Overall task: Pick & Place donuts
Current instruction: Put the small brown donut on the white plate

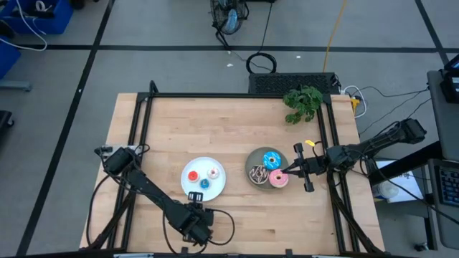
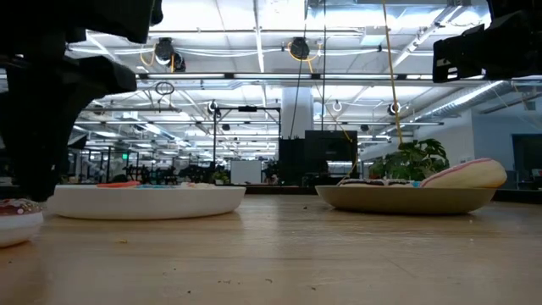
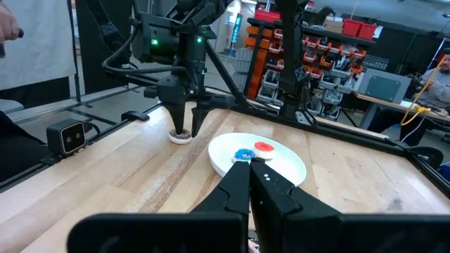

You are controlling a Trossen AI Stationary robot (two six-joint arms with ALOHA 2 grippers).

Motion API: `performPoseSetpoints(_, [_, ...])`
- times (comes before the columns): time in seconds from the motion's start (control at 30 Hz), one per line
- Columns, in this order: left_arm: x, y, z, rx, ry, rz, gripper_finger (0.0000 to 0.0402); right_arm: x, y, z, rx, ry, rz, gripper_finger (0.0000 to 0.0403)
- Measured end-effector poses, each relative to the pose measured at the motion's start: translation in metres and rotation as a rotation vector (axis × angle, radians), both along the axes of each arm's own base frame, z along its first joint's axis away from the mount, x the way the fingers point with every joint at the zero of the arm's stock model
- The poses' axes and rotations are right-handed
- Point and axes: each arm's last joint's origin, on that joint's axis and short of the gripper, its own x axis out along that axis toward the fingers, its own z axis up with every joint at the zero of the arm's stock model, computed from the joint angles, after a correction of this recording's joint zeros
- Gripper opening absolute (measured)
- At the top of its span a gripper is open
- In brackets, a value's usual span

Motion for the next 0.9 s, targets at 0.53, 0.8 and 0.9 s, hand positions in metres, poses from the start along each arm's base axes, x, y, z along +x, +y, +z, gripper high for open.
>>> performPoseSetpoints(0.53, [-0.002,0.002,-0.019,-0.067,-0.054,0.015,0.0145,0.0,0.0,0.0,0.001,-0.003,0.0,0.0])
performPoseSetpoints(0.8, [0.007,-0.003,-0.006,-0.083,-0.043,-0.033,0.002,0.0,0.0,0.0,0.001,-0.003,0.0,0.0])
performPoseSetpoints(0.9, [0.014,-0.006,0.01,-0.089,-0.06,-0.063,0.0015,0.0,0.0,0.0,0.001,-0.003,0.0,0.0])
